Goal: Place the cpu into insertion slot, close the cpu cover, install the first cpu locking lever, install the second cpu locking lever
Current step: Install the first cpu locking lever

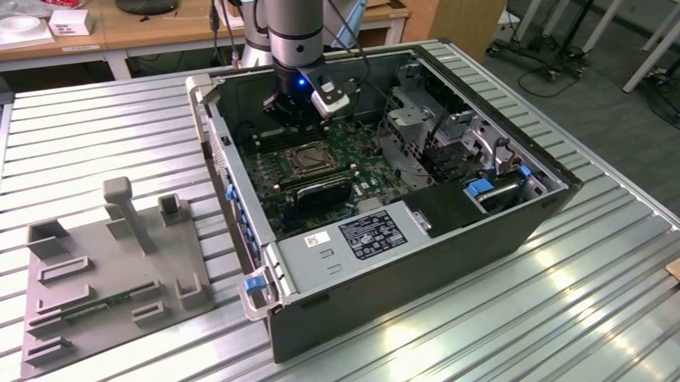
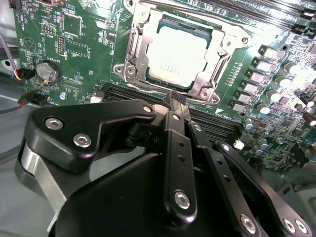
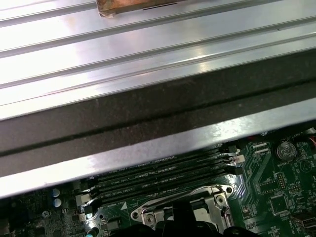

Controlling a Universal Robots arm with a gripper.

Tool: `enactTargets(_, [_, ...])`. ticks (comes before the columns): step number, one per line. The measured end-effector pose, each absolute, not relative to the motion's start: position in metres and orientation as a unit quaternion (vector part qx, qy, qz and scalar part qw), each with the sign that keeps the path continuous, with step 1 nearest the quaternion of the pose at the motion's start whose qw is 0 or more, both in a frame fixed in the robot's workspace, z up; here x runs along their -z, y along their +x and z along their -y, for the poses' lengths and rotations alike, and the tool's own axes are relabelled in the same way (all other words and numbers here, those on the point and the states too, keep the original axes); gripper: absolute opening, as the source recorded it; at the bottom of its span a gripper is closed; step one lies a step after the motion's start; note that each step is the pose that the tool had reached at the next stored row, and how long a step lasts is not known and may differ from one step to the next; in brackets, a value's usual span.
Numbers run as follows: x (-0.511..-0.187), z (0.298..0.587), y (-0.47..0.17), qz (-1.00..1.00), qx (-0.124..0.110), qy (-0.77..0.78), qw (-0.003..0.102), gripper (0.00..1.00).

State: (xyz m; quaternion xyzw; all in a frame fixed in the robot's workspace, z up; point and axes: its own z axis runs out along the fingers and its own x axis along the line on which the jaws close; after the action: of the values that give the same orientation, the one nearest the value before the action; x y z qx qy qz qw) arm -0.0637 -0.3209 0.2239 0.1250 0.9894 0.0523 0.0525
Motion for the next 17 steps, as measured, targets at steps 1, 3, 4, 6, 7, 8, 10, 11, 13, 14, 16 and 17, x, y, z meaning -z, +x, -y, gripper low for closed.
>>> enactTargets(1, [-0.2239, 0.3209, -0.0637, -0.989, -0.052, 0.125, 0.053, 0.11])
enactTargets(3, [-0.2244, 0.3209, -0.0637, -0.989, -0.052, 0.125, 0.052, 0.11])
enactTargets(4, [-0.2245, 0.3209, -0.0637, -0.989, -0.052, 0.125, 0.052, 0.11])
enactTargets(6, [-0.2245, 0.3209, -0.0637, -0.989, -0.052, 0.125, 0.053, 0.11])
enactTargets(7, [-0.2251, 0.3209, -0.0637, -0.989, -0.052, 0.125, 0.053, 0.11])
enactTargets(8, [-0.2258, 0.3209, -0.0637, -0.989, -0.052, 0.125, 0.053, 0.11])
enactTargets(10, [-0.2258, 0.3209, -0.0637, -0.989, -0.052, 0.125, 0.053, 0.11])
enactTargets(11, [-0.2258, 0.3209, -0.0637, -0.989, -0.052, 0.125, 0.053, 0.11])
enactTargets(13, [-0.2259, 0.3209, -0.0637, -0.989, -0.052, 0.125, 0.053, 0.11])
enactTargets(14, [-0.2260, 0.3209, -0.0637, -0.989, -0.052, 0.125, 0.053, 0.11])
enactTargets(16, [-0.2267, 0.3210, -0.0637, -0.989, -0.052, 0.125, 0.052, 0.11])
enactTargets(17, [-0.2269, 0.3209, -0.0637, -0.989, -0.052, 0.125, 0.052, 0.11])
